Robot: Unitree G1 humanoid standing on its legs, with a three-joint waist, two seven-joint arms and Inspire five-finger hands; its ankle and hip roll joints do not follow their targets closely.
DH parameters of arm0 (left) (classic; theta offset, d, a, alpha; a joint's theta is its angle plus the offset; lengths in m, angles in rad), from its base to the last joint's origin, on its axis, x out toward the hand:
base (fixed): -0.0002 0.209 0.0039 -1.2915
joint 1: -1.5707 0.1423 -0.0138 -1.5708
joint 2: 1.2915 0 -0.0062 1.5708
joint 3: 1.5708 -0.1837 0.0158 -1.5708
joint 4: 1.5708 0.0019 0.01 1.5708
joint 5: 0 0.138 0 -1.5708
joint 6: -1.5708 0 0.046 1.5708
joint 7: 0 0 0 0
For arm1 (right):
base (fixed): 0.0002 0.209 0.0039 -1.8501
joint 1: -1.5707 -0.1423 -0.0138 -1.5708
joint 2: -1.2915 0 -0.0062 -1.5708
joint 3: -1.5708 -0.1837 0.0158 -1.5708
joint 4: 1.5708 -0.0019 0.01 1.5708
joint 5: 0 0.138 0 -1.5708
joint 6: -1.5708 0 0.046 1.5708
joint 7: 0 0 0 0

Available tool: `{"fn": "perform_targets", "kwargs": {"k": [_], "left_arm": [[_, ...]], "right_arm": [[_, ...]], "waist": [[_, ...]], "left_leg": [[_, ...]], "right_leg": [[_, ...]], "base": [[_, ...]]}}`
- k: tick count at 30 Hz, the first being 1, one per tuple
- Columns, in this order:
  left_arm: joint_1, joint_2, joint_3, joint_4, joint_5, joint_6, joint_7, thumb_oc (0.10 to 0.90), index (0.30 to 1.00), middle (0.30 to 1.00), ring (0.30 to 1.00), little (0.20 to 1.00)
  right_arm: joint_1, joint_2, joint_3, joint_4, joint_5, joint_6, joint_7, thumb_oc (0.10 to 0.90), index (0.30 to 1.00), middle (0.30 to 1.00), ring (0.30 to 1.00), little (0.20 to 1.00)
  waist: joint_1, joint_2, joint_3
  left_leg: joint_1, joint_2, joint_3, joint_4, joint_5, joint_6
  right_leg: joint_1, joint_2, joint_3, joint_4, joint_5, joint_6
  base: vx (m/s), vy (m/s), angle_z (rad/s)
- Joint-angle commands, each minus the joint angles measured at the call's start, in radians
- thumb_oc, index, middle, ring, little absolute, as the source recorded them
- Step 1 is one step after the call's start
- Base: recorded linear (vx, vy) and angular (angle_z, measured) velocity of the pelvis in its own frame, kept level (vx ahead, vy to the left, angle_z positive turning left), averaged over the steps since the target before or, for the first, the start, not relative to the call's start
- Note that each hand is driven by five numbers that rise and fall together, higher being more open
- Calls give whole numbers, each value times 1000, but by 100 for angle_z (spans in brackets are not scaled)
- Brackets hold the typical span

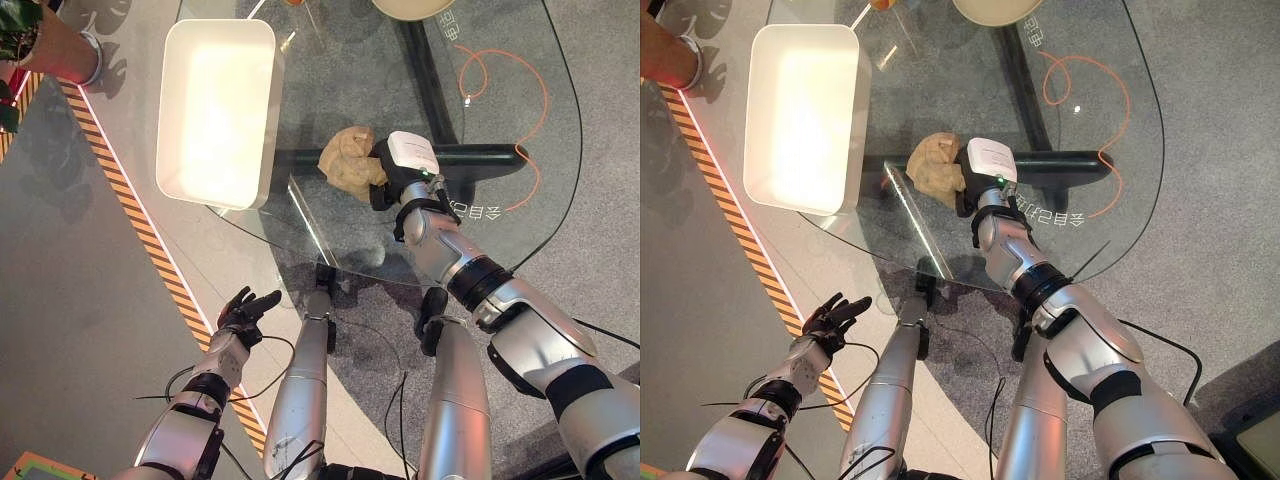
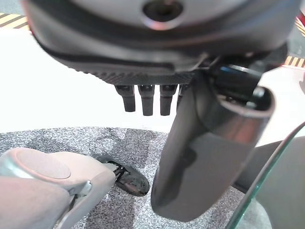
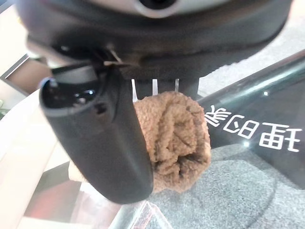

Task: Wipe the table with a cloth and put it in the basket.

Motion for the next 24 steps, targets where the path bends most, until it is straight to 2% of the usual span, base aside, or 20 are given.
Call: {"fn": "perform_targets", "kwargs": {"k": [1, 4, 16, 24], "left_arm": [[-25, 29, -19, 31, 22, -9, 33, 800, 900, 900, 900, 900], [-23, 31, -17, 34, 29, -10, 29, 800, 900, 900, 900, 900], [-33, 30, -24, 28, 34, -5, 39, 800, 900, 900, 900, 900], [-36, 31, -27, 30, 32, -6, 40, 800, 900, 900, 900, 900]], "right_arm": [[-86, 158, 82, -42, -19, -135, 69, 100, 300, 300, 300, 200], [-85, 160, 88, -43, -8, -159, 91, 100, 300, 300, 300, 200], [-73, 171, 106, -35, -27, -190, 140, 100, 300, 300, 300, 200], [-66, 169, 108, -25, -27, -175, 134, 100, 300, 300, 300, 200]], "waist": [[24, 15, -1], [27, 12, -1], [29, 9, -1], [28, 8, -1]], "left_leg": [[-40, -137, 82, 153, -130, 139], [-40, -137, 80, 154, -130, 139], [-45, -139, 75, 158, -130, 141], [-46, -137, 76, 154, -129, 141]], "right_leg": [[8, 13, -34, -212, 175, 10], [10, 13, -37, -213, 176, 10], [4, 15, -36, -209, 179, 11], [3, 15, -39, -212, 180, 11]], "base": [[0, 0, 0], [7, -16, 2], [2, -5, 2], [0, 0, 0]]}}
